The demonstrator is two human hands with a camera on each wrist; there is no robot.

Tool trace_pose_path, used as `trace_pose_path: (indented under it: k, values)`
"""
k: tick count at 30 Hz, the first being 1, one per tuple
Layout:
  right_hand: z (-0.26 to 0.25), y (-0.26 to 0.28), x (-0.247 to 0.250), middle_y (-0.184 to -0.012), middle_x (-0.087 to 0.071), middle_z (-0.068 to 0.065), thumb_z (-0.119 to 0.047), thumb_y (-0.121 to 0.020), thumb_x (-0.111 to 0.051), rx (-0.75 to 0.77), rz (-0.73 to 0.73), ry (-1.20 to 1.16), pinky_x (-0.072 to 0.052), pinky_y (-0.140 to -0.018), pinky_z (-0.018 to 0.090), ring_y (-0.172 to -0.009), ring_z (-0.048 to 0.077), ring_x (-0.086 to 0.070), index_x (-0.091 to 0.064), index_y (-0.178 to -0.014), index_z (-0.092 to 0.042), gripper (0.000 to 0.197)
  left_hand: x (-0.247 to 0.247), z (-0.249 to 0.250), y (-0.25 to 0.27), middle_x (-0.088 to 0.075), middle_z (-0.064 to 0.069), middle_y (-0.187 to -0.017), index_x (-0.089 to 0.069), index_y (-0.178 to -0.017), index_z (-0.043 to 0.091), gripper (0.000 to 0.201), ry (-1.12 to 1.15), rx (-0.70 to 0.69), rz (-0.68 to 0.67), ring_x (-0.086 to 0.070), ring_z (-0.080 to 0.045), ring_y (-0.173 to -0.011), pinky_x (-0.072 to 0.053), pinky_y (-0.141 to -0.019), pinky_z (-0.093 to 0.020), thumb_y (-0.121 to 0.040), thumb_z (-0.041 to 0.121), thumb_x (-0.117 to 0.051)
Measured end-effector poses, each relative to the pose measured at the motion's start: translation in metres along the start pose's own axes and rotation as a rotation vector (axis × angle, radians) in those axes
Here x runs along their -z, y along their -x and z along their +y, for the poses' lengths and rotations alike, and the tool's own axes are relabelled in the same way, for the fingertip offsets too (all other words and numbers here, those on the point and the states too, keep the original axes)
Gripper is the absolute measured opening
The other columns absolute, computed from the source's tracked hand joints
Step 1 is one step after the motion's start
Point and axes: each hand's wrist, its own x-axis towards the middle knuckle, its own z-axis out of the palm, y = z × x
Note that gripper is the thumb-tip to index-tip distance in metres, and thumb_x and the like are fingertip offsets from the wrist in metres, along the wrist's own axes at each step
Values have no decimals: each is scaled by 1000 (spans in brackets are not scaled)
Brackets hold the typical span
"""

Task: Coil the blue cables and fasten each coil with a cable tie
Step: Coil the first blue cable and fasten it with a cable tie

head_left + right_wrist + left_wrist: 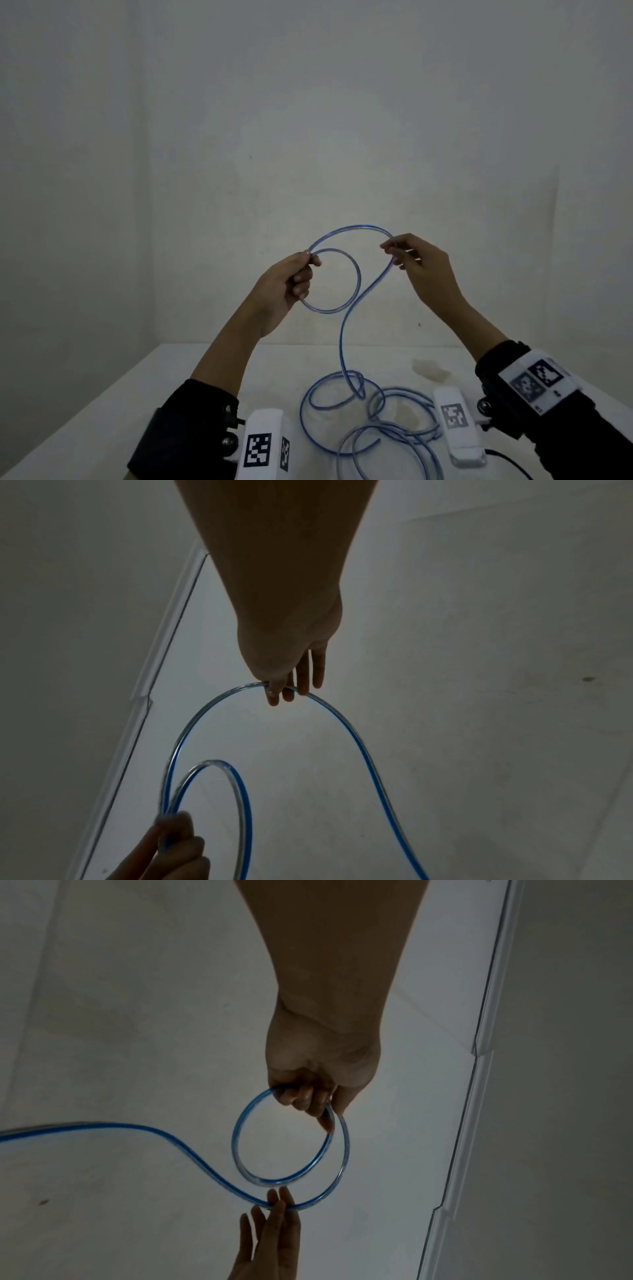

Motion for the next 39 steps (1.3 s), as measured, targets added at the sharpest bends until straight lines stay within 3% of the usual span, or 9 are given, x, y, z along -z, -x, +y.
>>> trace_pose_path:
  k: [4,6,10,15,20,23,26,33,39]
  values:
    - [8,22,-4,-87,-70,-10,-4,-96,-53,-25,-35,32,-45,-73,4,-82,-5,-65,-70,-96,-16,21,-3,-6,2,-24,4,-62,-61,-86,13,28,42,31,19,-25,-9,-51,-20,-56,-25,-99,28,-41]
    - [12,33,-4,-89,-69,-10,-10,-98,-52,-69,-59,16,-44,-70,4,-79,-1,-66,-69,-96,-16,18,-4,-10,2,-25,5,-62,-55,-82,15,27,81,13,47,-26,-9,-50,-22,-56,-25,-100,26,-39]
    - [18,50,-5,-87,-70,-4,-16,-98,-53,-135,-136,-39,-52,-70,17,-72,9,-68,-66,-89,-17,16,-8,-12,-2,-31,6,-59,-51,-83,13,25,137,-63,124,-29,-7,-48,-26,-54,-21,-101,23,-37]
    - [37,77,-14,-90,-71,-6,-26,-97,-54,-273,-414,50,-51,-81,26,-86,9,-68,-61,-94,-20,10,-12,-17,-11,-34,6,-58,-51,-80,15,26,248,-77,219,-29,-7,-47,-26,-53,-20,-101,21,-36]
    - [51,107,-26,-92,-69,5,-23,-97,-54,-469,-458,-15,-54,-86,40,-87,17,-68,-59,-90,-17,11,-9,-31,-12,-38,8,-54,-51,-79,15,27,332,-80,295,-31,-5,-44,-27,-49,-18,-101,20,-37]
    - [49,116,-29,-95,-71,3,-22,-96,-55,-528,-517,-56,-51,-79,31,-90,17,-65,-55,-90,-19,7,-6,-26,-15,-41,10,-52,-51,-79,16,27,372,-128,313,-32,-5,-45,-28,-49,-17,-101,22,-37]
    - [50,122,-32,-87,-70,4,-25,-87,-68,-533,-640,-17,-48,-66,19,-72,9,-64,-51,-95,-20,19,-4,-18,-19,-42,10,-53,-51,-80,16,27,384,-183,328,-34,-5,-46,-30,-49,-16,-101,21,-36]
    - [40,135,-38,-92,-68,9,-7,-96,-53,-710,-675,-225,-57,-70,31,-68,15,-67,-55,-97,-8,2,-7,-37,-22,-42,4,-62,-50,-82,15,26,332,-185,422,-36,-4,-45,-32,-48,-15,-102,19,-33]
    - [31,157,-37,-89,-75,3,-13,-94,-58,-801,-825,-201,-53,-79,31,-76,12,-67,-46,-114,-13,24,-17,-68,-18,-44,0,-68,-49,-84,14,27,349,-109,483,-39,-6,-48,-34,-52,-18,-103,19,-30]
